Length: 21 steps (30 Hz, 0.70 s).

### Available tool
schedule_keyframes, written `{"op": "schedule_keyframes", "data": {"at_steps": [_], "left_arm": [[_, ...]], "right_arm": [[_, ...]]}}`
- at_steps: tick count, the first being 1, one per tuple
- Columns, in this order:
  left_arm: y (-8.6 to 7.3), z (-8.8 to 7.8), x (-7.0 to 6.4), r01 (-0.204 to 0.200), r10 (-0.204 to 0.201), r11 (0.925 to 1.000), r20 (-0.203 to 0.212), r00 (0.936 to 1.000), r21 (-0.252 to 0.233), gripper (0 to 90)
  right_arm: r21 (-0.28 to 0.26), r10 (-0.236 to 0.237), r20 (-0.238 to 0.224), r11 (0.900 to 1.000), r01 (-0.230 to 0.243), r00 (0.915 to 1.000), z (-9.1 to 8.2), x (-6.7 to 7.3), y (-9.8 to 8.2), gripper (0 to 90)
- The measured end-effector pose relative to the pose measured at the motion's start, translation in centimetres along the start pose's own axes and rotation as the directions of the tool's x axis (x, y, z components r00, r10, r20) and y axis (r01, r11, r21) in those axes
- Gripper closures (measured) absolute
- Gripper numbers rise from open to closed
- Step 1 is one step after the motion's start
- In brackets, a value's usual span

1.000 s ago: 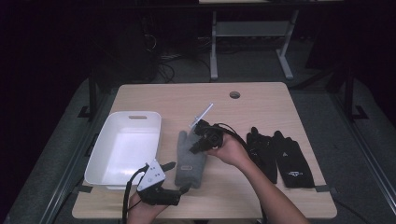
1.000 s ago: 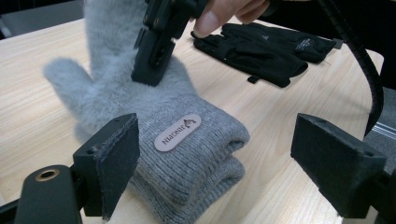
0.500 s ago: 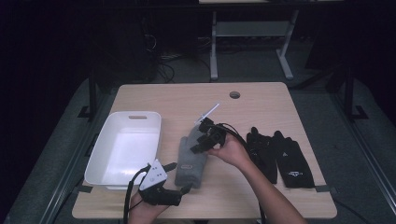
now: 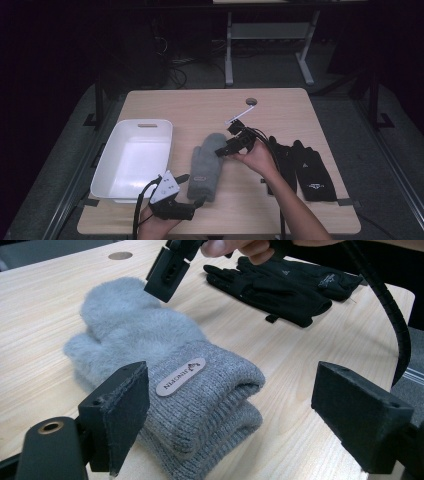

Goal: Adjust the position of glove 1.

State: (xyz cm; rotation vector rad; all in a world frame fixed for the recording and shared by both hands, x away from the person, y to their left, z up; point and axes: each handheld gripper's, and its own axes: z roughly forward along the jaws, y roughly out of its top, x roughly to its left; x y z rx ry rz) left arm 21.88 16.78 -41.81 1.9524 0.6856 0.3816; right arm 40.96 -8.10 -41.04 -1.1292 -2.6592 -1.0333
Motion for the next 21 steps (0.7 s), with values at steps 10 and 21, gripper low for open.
{"op": "schedule_keyframes", "data": {"at_steps": [10, 21], "left_arm": [[0.0, -0.1, 0.0, -0.001, 0.001, 1.0000, 0.000, 1.0000, 0.001, 15.3], [0.1, 0.0, -0.1, 0.012, -0.012, 0.9999, 0.003, 0.9999, -0.006, 15.3]], "right_arm": [[-0.065, 0.141, -0.041, 0.988, -0.143, 0.9892, 1.4, -1.8, 0.1, 27.6], [-0.081, 0.270, -0.055, 0.958, -0.274, 0.9612, 3.3, -3.2, -0.4, 29.2]]}}
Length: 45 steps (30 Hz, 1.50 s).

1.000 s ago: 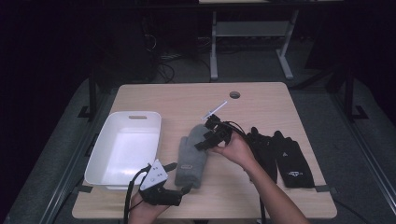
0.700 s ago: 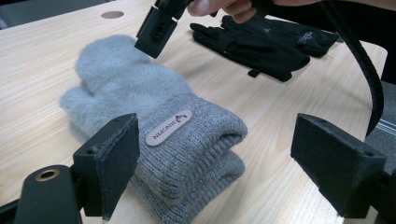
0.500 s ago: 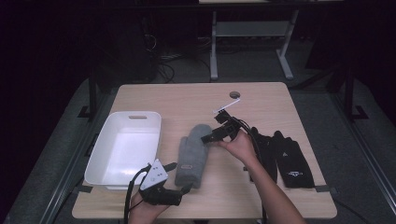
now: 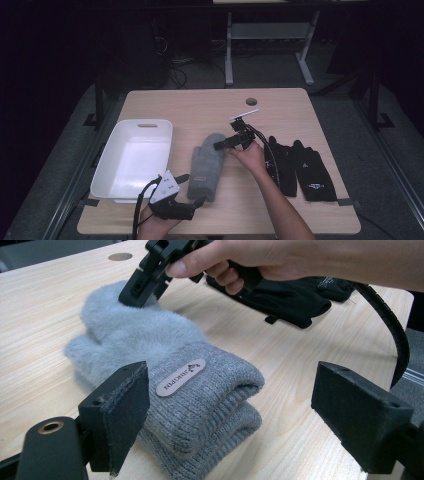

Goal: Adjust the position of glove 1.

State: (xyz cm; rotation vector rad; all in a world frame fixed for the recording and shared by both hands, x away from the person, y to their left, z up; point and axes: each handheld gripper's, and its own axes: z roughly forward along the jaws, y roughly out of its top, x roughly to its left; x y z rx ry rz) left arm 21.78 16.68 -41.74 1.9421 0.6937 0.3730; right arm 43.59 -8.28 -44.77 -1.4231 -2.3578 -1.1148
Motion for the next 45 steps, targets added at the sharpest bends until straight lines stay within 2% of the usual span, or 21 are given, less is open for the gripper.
{"op": "schedule_keyframes", "data": {"at_steps": [7, 10, 13, 15, 18, 20, 24, 26, 30, 38, 45], "left_arm": [[0.0, 0.0, 0.0, -0.013, 0.013, 0.9999, 0.001, 0.9999, 0.009, 15.4], [0.0, 0.0, 0.0, -0.014, 0.014, 0.9999, 0.000, 0.9999, 0.010, 15.3], [0.0, 0.0, 0.0, -0.014, 0.014, 0.9998, 0.000, 0.9999, 0.012, 15.3], [0.0, 0.0, 0.0, -0.015, 0.015, 0.9998, -0.001, 0.9999, 0.012, 15.3], [0.0, 0.0, 0.0, -0.012, 0.012, 0.9998, -0.001, 0.9999, 0.012, 15.4], [0.0, 0.1, 0.1, -0.006, 0.006, 0.9999, 0.004, 1.0000, 0.014, 15.4], [0.0, 0.2, 0.2, 0.008, -0.008, 0.9998, 0.011, 0.9999, 0.016, 15.5], [0.1, 0.2, 0.3, 0.037, -0.038, 0.9992, 0.024, 0.9990, 0.017, 15.6], [0.2, 0.4, 0.3, 0.059, -0.060, 0.9980, 0.035, 0.9976, 0.022, 15.6], [1.3, 1.0, -0.2, 0.079, -0.079, 0.9968, 0.046, 0.9958, 0.012, 15.6], [2.7, 2.3, -0.6, 0.073, -0.075, 0.9967, 0.054, 0.9957, 0.036, 15.9]], "right_arm": [[0.000, 0.046, -0.023, 0.999, -0.046, 0.9987, 1.2, -0.5, -0.6, 31.3], [-0.017, 0.065, -0.049, 0.998, -0.066, 0.9967, 1.3, -0.8, -1.0, 37.7], [-0.011, 0.067, -0.077, 0.998, -0.068, 0.9948, 1.5, -0.9, -1.1, 46.1], [-0.011, 0.072, -0.114, 0.997, -0.074, 0.9909, 1.5, -0.9, -1.1, 56.5], [-0.022, 0.041, -0.131, 0.999, -0.044, 0.9906, 1.4, -0.8, -1.2, 67.6], [-0.034, 0.029, -0.139, 0.999, -0.034, 0.9899, 1.3, -0.8, -1.2, 71.1], [-0.057, 0.011, -0.146, 0.998, -0.020, 0.9893, 0.8, -1.0, -1.5, 74.3], [-0.064, 0.004, -0.144, 0.998, -0.014, 0.9896, 0.3, -0.9, -1.7, 75.0], [-0.081, -0.018, -0.133, 0.997, 0.008, 0.9909, -0.8, -1.0, -2.0, 76.4], [-0.087, -0.027, -0.127, 0.996, 0.016, 0.9916, -2.7, -1.9, -3.2, 76.9], [-0.097, -0.035, -0.110, 0.995, 0.025, 0.9933, -4.4, -2.8, -4.3, 77.0]]}}
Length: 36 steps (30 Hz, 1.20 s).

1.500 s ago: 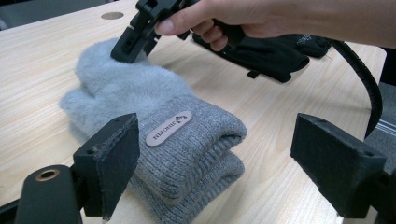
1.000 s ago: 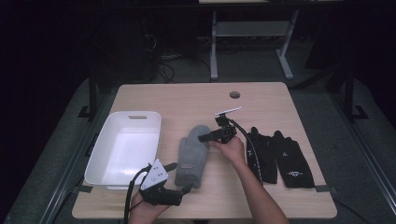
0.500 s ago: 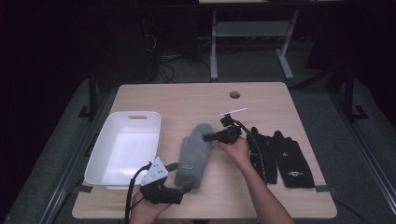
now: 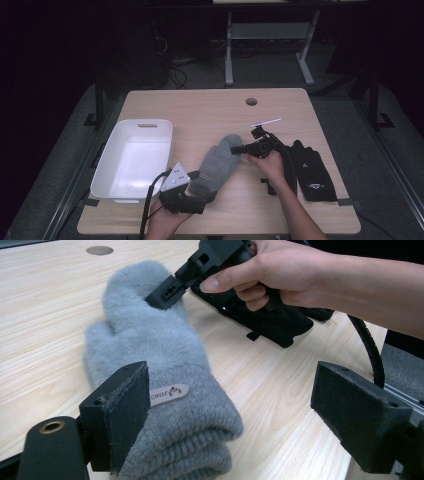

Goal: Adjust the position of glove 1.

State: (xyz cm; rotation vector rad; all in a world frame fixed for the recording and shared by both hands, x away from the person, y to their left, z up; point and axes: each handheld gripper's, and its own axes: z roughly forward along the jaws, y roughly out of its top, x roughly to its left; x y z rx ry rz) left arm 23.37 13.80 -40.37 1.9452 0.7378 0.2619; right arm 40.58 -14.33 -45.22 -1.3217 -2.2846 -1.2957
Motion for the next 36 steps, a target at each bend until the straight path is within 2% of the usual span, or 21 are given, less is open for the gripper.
{"op": "schedule_keyframes", "data": {"at_steps": [7, 11, 15, 18, 21, 25, 26, 27, 32, 33, 34, 35, 36], "left_arm": [[1.4, 1.7, 0.6, 0.048, -0.048, 0.9984, 0.004, 0.9988, 0.030, 16.2], [2.1, 2.7, 1.4, 0.085, -0.084, 0.9950, -0.018, 0.9963, 0.052, 16.2], [2.3, 3.8, 2.2, 0.126, -0.123, 0.9881, -0.049, 0.9913, 0.087, 16.2], [2.1, 4.5, 2.9, 0.167, -0.158, 0.9788, -0.078, 0.9843, 0.119, 16.2], [1.8, 5.0, 3.6, 0.225, -0.215, 0.9656, -0.085, 0.9729, 0.130, 22.4], [1.2, 5.6, 4.3, 0.282, -0.271, 0.9454, -0.086, 0.9587, 0.163, 22.2], [1.1, 5.7, 4.4, 0.298, -0.289, 0.9393, -0.079, 0.9542, 0.170, 22.2], [0.9, 5.9, 4.6, 0.326, -0.318, 0.9294, -0.073, 0.9453, 0.173, 22.0], [0.2, 6.3, 5.1, 0.373, -0.366, 0.8993, -0.072, 0.9278, 0.229, 19.4], [0.1, 6.3, 5.2, 0.390, -0.386, 0.8915, -0.066, 0.9202, 0.230, 19.1], [-0.1, 6.4, 5.4, 0.410, -0.408, 0.8802, -0.060, 0.9110, 0.239, 19.0], [-0.3, 6.4, 5.5, 0.421, -0.421, 0.8724, -0.056, 0.9054, 0.249, 18.8], [-0.4, 6.5, 5.6, 0.437, -0.439, 0.8633, -0.052, 0.8971, 0.253, 18.3]], "right_arm": [[-0.007, -0.014, 0.028, 1.000, 0.014, 0.9995, -1.7, -0.6, -0.3, 77.0], [-0.021, -0.008, 0.044, 1.000, 0.009, 0.9990, -2.4, -1.2, -0.8, 76.9], [-0.035, 0.008, 0.039, 0.999, -0.006, 0.9992, -2.5, -1.8, -1.3, 76.9], [-0.042, 0.012, 0.035, 0.999, -0.011, 0.9993, -2.6, -2.1, -1.5, 76.8], [-0.041, 0.014, 0.037, 0.999, -0.012, 0.9992, -2.7, -2.2, -1.5, 76.6], [-0.041, 0.011, 0.037, 0.999, -0.010, 0.9993, -2.7, -2.4, -1.6, 76.5], [-0.040, 0.011, 0.038, 0.999, -0.009, 0.9992, -2.7, -2.3, -1.6, 76.4], [-0.039, 0.011, 0.038, 0.999, -0.009, 0.9992, -2.7, -2.3, -1.6, 76.4], [-0.039, 0.008, 0.041, 0.999, -0.007, 0.9991, -2.7, -2.3, -1.6, 76.1], [-0.038, 0.010, 0.040, 0.999, -0.008, 0.9991, -2.6, -2.3, -1.6, 75.9], [-0.039, 0.010, 0.039, 0.999, -0.009, 0.9992, -2.6, -2.3, -1.6, 75.7], [-0.042, 0.016, 0.036, 0.999, -0.014, 0.9992, -2.6, -2.3, -1.7, 75.2], [-0.041, 0.019, 0.035, 0.999, -0.018, 0.9992, -2.6, -2.4, -1.7, 74.8]]}}
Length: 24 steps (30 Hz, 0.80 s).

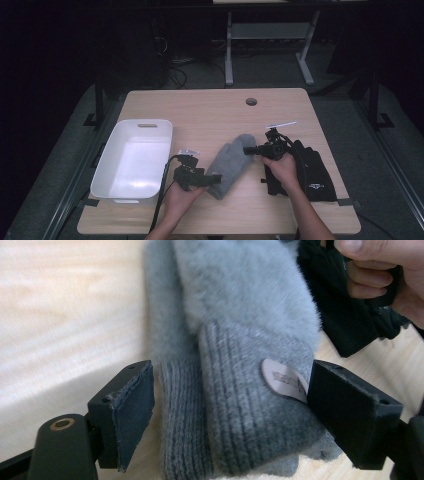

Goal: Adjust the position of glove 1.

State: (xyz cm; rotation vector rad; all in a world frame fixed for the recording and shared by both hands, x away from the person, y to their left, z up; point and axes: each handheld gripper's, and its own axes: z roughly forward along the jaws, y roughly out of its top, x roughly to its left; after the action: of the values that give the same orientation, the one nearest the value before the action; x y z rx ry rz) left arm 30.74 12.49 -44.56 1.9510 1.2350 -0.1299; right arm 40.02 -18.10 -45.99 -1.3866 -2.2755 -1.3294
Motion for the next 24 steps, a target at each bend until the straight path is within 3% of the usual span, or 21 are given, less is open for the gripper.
{"op": "schedule_keyframes", "data": {"at_steps": [3, 8, 12, 14, 19, 24], "left_arm": [[-0.1, 0.2, 0.1, 0.012, -0.013, 0.9997, 0.018, 0.9998, 0.023, 18.3], [-0.2, 0.7, 0.4, 0.030, -0.033, 0.9976, 0.048, 0.9983, 0.062, 18.3], [-0.3, 0.9, 0.6, 0.054, -0.062, 0.9938, 0.077, 0.9951, 0.097, 18.3], [-0.4, 1.1, 0.7, 0.065, -0.078, 0.9903, 0.104, 0.9915, 0.123, 18.4], [-0.2, 1.0, 0.8, 0.059, -0.077, 0.9875, 0.122, 0.9895, 0.146, 25.9], [-0.2, 0.7, 1.1, 0.055, -0.075, 0.9899, 0.155, 0.9851, 0.130, 38.9]], "right_arm": [[-0.002, 0.010, -0.001, 1.000, -0.010, 0.9999, 0.2, -0.1, 0.0, 68.6], [0.006, 0.068, 0.005, 0.998, -0.068, 0.9977, 0.6, -0.3, -0.1, 42.6], [0.006, 0.111, 0.008, 0.994, -0.111, 0.9938, 1.0, -0.6, -0.2, 35.9], [0.010, 0.120, 0.011, 0.993, -0.120, 0.9928, 1.3, -0.6, -0.2, 35.1], [0.014, 0.133, 0.008, 0.991, -0.133, 0.9911, 2.2, -0.2, -0.1, 40.3], [-0.005, 0.126, -0.054, 0.992, -0.126, 0.9906, 2.9, 0.2, -0.1, 64.5]]}}
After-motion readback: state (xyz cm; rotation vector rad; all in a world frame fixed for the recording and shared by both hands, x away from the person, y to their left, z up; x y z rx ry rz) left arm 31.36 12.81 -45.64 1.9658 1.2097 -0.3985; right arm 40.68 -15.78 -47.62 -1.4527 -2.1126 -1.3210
